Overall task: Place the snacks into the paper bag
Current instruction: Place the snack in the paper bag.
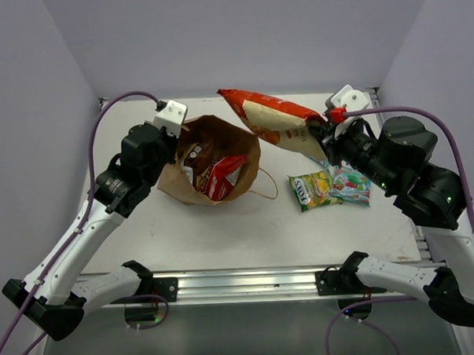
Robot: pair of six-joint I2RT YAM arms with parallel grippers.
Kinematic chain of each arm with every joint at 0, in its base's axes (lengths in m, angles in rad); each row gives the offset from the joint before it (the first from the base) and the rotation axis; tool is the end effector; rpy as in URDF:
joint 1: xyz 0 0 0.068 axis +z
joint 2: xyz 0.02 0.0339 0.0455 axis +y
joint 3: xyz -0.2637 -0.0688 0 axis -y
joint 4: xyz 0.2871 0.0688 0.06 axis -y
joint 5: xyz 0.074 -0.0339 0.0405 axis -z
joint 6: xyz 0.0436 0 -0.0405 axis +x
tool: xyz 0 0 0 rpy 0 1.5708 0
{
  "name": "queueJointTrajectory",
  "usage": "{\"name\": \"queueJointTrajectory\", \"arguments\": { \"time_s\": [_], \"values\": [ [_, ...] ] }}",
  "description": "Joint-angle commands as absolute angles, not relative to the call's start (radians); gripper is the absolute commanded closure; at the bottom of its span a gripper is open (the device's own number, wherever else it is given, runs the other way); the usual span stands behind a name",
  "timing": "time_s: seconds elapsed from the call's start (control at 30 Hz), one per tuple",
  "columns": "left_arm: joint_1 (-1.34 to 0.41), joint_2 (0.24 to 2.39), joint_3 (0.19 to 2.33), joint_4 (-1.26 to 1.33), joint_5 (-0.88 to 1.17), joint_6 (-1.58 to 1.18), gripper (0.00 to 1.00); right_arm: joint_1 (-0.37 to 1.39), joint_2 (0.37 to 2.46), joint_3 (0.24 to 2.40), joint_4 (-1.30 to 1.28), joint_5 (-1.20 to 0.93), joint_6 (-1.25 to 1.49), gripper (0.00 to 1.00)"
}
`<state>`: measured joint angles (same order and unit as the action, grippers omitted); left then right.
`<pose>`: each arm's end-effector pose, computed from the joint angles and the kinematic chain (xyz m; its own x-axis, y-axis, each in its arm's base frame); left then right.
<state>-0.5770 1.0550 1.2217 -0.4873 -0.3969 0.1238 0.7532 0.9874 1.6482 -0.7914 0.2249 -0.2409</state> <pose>0.2367 -0.1340 0.4137 -0.2379 0.2908 -0.9267 0.2268 0.9444 0.2381 0.1380 0.1161 0.5420 0.0283 -0.2922 -0.9559 -0.5135 0.8162 -0.2647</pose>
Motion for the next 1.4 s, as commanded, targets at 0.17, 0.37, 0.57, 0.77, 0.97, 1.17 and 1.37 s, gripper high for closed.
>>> {"name": "queueJointTrajectory", "arguments": {
  "time_s": [0.17, 0.37, 0.57, 0.77, 0.97, 1.17, 1.37],
  "values": [
    [-0.569, 1.054, 1.272, -0.454, -0.394, 0.124, 1.0, 0.753, 0.98, 1.674, -0.552, -0.116, -0.153, 1.0],
    [-0.568, 1.054, 1.275, -0.459, -0.397, 0.121, 1.0, 0.755, 1.003, 1.658, -0.538, -0.17, -0.136, 1.0],
    [-0.569, 1.054, 1.27, -0.454, -0.396, 0.117, 1.0, 0.755, 1.008, 1.629, -0.577, -0.089, -0.172, 1.0],
    [-0.569, 1.054, 1.273, -0.454, -0.397, 0.118, 1.0, 0.755, 1.017, 1.51, -0.581, -0.045, -0.193, 1.0],
    [-0.569, 1.055, 1.276, -0.456, -0.397, 0.118, 1.0, 0.753, 0.996, 1.399, -0.586, 0.032, -0.236, 1.0],
    [-0.568, 1.063, 1.285, -0.459, -0.396, 0.121, 1.0, 0.755, 1.003, 1.414, -0.604, 0.089, -0.236, 1.0],
    [-0.569, 1.066, 1.289, -0.454, -0.387, 0.121, 1.0, 0.753, 1.058, 1.494, -0.675, 0.115, -0.233, 1.0]
  ]
}}
